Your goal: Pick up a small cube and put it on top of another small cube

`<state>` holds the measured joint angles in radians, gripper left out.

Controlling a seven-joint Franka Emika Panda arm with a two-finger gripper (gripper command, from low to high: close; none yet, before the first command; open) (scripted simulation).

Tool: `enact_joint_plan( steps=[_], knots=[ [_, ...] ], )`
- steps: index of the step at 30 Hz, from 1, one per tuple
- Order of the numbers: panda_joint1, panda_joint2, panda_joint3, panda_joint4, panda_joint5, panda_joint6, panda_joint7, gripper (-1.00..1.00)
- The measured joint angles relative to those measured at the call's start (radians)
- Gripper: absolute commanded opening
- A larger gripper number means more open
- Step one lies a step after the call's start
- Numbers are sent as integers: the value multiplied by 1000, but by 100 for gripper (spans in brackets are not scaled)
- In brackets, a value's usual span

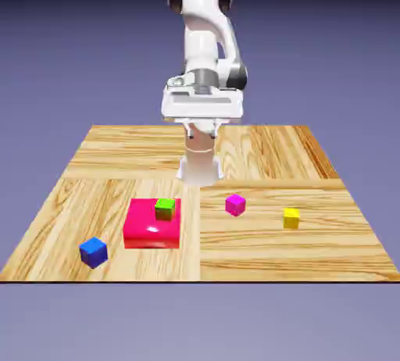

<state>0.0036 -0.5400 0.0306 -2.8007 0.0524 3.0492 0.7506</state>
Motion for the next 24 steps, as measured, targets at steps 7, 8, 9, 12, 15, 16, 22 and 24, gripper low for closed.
enact_joint_plan(
  steps=[7,8,9,12,15,16,22,24],
  knots=[
    [-49,174,177,54,304,71,56,0],
    [-56,199,203,62,348,81,64,0],
    [-63,224,228,70,391,91,72,0],
    [-84,298,304,93,522,122,95,0],
    [-104,373,380,116,652,152,119,0],
    [-112,398,405,124,696,162,127,0],
    [-145,547,557,170,957,223,175,0],
    [-164,597,608,185,1044,243,191,0]
  ],
)
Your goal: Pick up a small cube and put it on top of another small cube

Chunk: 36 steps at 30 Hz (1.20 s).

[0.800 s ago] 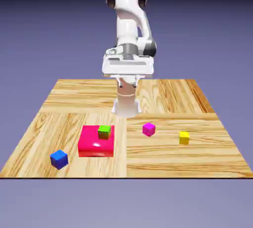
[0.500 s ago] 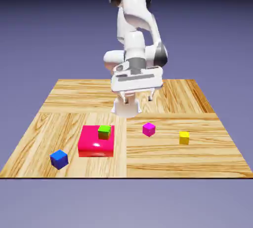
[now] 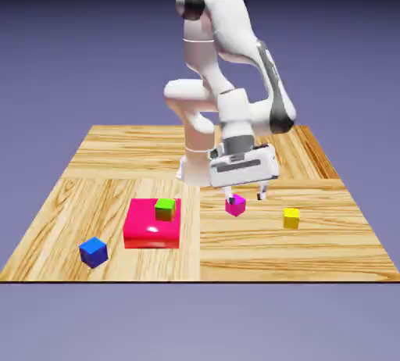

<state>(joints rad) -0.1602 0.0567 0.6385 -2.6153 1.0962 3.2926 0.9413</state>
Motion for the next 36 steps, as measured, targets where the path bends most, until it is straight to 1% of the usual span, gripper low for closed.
enact_joint_plan(
  steps=[22,23,36],
  knots=[
    [-153,533,543,166,932,217,170,0],
    [-153,533,543,166,932,217,170,0],
    [308,492,72,230,1012,3,156,0]
  ],
)
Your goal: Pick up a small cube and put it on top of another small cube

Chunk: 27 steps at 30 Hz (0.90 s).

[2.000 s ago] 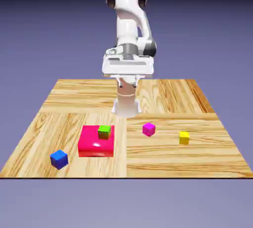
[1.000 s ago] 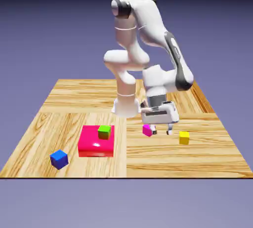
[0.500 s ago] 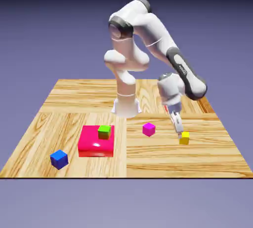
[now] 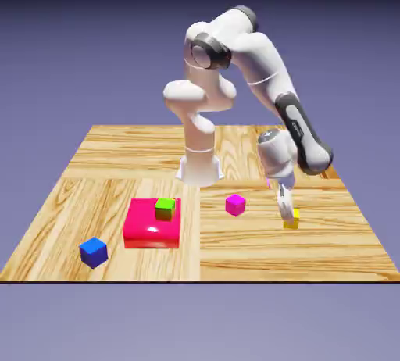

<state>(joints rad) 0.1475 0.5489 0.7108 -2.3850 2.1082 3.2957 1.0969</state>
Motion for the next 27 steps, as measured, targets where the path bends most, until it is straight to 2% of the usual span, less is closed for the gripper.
enact_joint_plan(
  steps=[3,4,6,22,27],
  knots=[
    [106,-9,-109,15,18,-49,-3,0],
    [108,-10,-110,15,19,-50,-3,-100],
    [108,-10,-110,15,18,-50,-3,-100],
    [-459,41,469,-65,-81,214,16,-100],
    [-576,-110,481,-89,-255,67,-200,-100]
  ],
)
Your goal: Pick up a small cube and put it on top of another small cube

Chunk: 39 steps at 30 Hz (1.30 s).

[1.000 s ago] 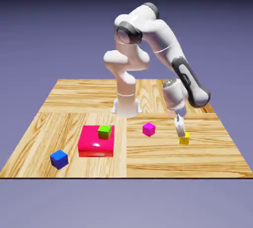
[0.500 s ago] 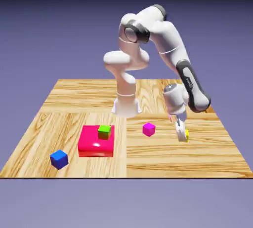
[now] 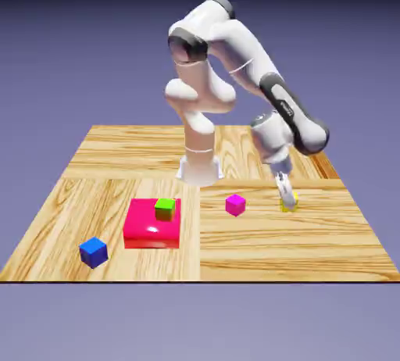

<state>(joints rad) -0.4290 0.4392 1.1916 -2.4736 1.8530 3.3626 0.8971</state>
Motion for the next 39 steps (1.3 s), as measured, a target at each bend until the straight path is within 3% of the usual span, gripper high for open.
enact_joint_plan(
  steps=[39],
  knots=[
    [-908,-1176,78,-186,-1361,-1153,-1685,-100]
  ],
)
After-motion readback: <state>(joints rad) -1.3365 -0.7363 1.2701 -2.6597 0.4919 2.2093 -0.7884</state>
